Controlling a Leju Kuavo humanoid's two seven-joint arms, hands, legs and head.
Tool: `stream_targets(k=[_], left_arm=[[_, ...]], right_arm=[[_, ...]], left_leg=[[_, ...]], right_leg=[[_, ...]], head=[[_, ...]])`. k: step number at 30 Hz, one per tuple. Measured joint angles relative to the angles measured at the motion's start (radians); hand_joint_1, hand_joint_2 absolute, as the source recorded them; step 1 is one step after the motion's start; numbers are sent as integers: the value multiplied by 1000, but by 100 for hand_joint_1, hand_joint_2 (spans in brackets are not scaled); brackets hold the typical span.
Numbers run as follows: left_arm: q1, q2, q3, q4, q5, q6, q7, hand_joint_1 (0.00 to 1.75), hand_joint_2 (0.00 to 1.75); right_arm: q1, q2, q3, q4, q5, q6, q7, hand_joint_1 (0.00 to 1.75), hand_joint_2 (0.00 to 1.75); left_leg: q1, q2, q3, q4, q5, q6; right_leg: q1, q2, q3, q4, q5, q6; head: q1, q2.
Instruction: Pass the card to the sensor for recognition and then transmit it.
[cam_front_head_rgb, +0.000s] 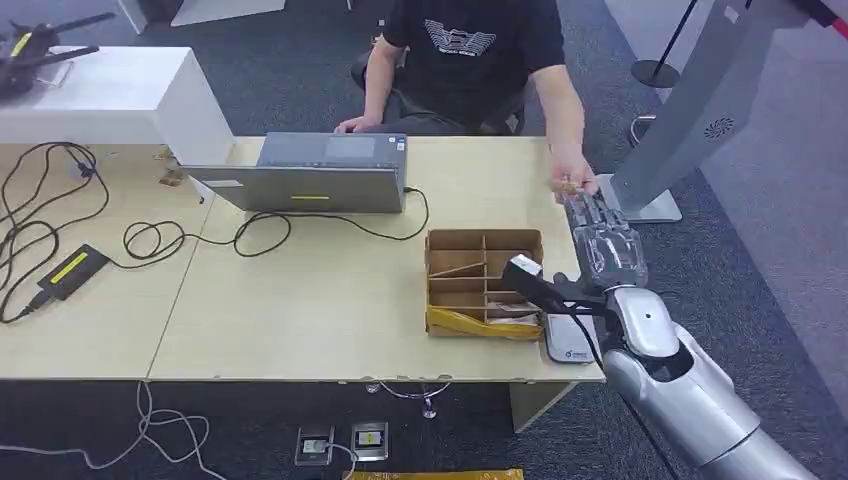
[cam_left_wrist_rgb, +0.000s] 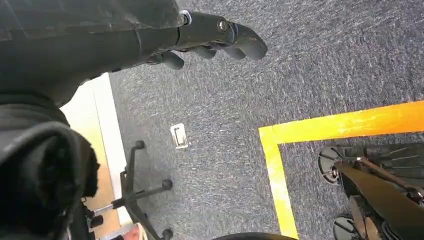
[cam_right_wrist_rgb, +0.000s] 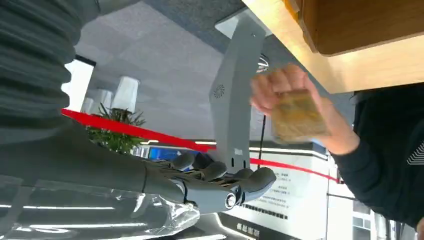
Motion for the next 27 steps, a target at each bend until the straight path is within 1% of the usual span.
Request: stream_targets(k=[11,13,15,16,18,21,24,27], left_arm=[[0,0,0,0,3,0,-4,0,0],[0,0,0,0,6,1,-4,0,0],[0,0,0,0,13,6,-4,0,0],[0,0,0,0,14,8,-4,0,0],[0,-1,0,0,15,10,-4,0,0],[0,-1,0,0,19,10,-4,0,0],[0,-1,0,0,26,11,-3,0,0],[0,0,0,0,35,19,-1,0,0]], right_arm=[[-1,0,0,-3,19,-5,5,0,175],[-1,0,-1,-12,20,-20,16,0,175],[4,0,-8,-25,21,-59,40,0,175],[8,0,-14,-31,24,-74,48,0,0],[22,-1,-25,-48,30,-89,61,0,0],[52,-10,-34,-84,31,-79,63,0,0],[76,-23,-45,-123,15,-42,71,0,0],[100,-40,-53,-161,1,18,71,0,0]], left_leg=[[0,0,0,0,0,0],[0,0,0,0,0,0],[0,0,0,0,0,0],[0,0,0,0,0,0],[0,0,0,0,0,0],[0,0,0,0,0,0],[0,0,0,0,0,0],[0,0,0,0,0,0]], right_leg=[[0,0,0,0,0,0],[0,0,0,0,0,0],[0,0,0,0,0,0],[0,0,0,0,0,0],[0,0,0,0,0,0],[0,0,0,0,0,0],[0,0,0,0,0,0],[0,0,0,0,0,0]], head=[[0,0],[0,0],[0,0],[0,0],[0,0],[0,0],[0,0],[0,0]])
